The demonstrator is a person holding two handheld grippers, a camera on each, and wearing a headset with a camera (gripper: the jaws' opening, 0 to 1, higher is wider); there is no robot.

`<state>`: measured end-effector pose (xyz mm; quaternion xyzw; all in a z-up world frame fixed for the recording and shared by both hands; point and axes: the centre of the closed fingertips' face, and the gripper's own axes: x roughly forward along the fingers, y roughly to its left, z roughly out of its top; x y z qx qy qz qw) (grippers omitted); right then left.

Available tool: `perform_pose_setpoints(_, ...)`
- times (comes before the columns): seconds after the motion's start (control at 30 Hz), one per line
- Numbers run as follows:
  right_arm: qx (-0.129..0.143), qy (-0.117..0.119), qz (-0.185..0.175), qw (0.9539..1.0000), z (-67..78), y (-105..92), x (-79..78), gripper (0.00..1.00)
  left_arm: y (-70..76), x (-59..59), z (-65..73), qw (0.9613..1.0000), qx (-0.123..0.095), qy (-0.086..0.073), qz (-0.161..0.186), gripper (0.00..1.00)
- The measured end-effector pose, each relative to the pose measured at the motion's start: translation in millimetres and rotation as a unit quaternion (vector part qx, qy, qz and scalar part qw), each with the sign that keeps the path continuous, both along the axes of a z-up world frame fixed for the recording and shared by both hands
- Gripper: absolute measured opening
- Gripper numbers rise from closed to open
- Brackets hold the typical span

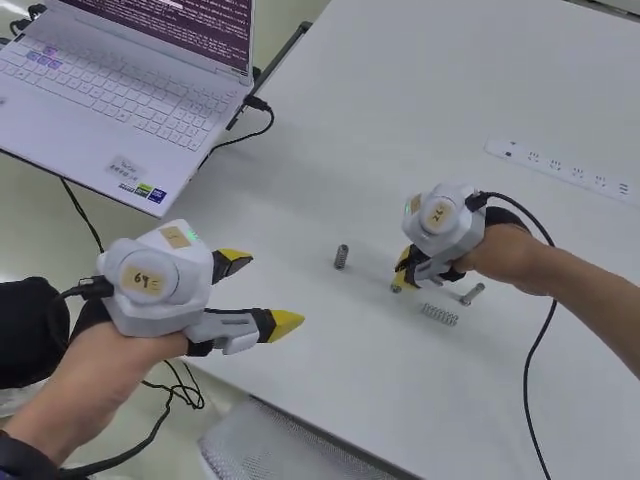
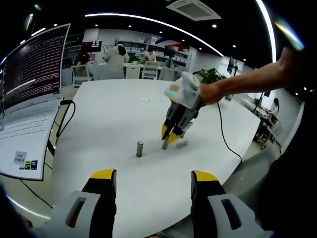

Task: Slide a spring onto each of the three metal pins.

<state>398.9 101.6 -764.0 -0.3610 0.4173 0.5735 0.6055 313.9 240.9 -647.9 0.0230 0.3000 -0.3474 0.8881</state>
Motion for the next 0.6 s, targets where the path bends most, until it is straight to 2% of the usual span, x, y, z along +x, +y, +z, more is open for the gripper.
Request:
perform_pose_setpoints(0.37,-0.008,0.007,0.003,0.9999,-8.6,-0.2,-0.7,0.10,1.6,1.1,-1.1,1.0000,0.001,0.002,-0.001,0.56)
perform_pose_setpoints(0.6,-0.004,0.001,-0.007,1.0000,-3.6,-3.0,2.4,0.15,1.5,2.3,0.0,1.0000,0.001,-0.003,-0.001,0.57)
